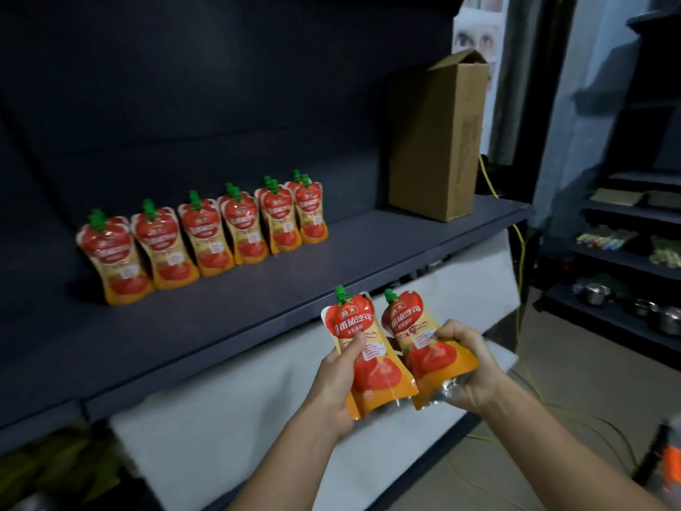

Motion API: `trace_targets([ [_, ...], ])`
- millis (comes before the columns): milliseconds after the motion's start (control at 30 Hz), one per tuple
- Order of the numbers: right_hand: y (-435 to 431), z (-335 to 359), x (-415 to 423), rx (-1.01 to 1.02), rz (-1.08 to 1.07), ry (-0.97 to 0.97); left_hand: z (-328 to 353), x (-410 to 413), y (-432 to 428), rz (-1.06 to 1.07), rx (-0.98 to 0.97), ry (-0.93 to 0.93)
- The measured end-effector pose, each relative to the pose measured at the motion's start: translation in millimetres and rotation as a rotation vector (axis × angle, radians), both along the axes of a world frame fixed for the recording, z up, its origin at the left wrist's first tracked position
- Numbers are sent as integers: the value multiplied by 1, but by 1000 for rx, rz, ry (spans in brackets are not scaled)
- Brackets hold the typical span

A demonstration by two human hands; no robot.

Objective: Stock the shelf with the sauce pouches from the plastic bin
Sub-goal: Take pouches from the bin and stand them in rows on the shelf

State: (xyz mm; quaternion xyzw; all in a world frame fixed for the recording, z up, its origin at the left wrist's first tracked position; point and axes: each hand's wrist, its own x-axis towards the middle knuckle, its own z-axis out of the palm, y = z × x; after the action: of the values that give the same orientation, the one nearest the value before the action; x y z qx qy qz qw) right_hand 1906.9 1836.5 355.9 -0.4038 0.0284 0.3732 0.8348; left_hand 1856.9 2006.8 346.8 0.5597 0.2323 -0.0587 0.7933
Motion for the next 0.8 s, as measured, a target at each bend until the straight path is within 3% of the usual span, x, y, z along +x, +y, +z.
trace_targets([
  [133,30,-1,6,98,100,-18,8,-16,28,123,58,-28],
  [267,65,10,5,-54,229,-13,19,-36,60,179,112,-62],
  [433,123,23,15,-279,458,-404,29,-49,108,291,144,-101],
  [567,182,40,27,-336,544,-665,37,-46,149,329,170,-191],
  [800,290,59,60,-420,331,-752,44,-19,249,480,274,-271],
])
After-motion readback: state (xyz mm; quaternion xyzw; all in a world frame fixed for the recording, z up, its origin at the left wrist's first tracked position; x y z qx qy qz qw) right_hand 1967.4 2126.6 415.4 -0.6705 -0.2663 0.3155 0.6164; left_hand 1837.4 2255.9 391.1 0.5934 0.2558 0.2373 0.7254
